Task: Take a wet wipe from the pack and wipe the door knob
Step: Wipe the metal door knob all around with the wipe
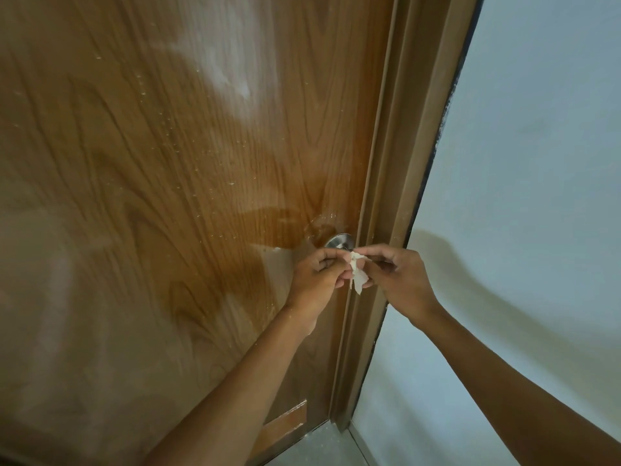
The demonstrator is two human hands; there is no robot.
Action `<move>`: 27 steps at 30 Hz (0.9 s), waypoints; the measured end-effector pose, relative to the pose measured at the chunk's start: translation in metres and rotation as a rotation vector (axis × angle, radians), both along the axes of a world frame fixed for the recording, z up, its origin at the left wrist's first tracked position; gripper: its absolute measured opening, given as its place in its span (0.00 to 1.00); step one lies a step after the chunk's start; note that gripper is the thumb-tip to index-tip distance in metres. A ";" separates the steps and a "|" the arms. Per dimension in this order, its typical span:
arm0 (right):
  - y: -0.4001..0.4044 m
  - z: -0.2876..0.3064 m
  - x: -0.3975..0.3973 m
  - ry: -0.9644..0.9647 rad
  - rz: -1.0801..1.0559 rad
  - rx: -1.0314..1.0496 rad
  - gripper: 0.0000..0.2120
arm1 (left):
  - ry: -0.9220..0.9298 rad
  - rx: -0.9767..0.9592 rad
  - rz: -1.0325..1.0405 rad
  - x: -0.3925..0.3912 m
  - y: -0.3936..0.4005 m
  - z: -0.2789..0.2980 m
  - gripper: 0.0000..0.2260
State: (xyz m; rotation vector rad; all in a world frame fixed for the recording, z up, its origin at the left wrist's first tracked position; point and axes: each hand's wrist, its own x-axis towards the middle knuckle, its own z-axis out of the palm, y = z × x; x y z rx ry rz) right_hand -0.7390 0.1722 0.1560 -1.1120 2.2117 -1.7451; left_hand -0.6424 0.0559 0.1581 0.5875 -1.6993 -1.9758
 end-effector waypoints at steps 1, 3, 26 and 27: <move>0.000 0.002 -0.002 0.009 -0.019 0.000 0.09 | -0.007 -0.031 0.024 0.000 -0.002 -0.002 0.04; 0.000 0.003 -0.006 0.082 -0.106 -0.007 0.08 | -0.036 -0.148 0.101 -0.002 -0.006 -0.007 0.05; -0.008 -0.024 -0.026 0.300 -0.051 0.148 0.15 | -0.117 -0.385 0.164 -0.014 -0.008 -0.027 0.07; -0.009 -0.025 -0.027 0.299 -0.032 0.147 0.16 | -0.110 -0.386 0.169 -0.014 -0.008 -0.028 0.07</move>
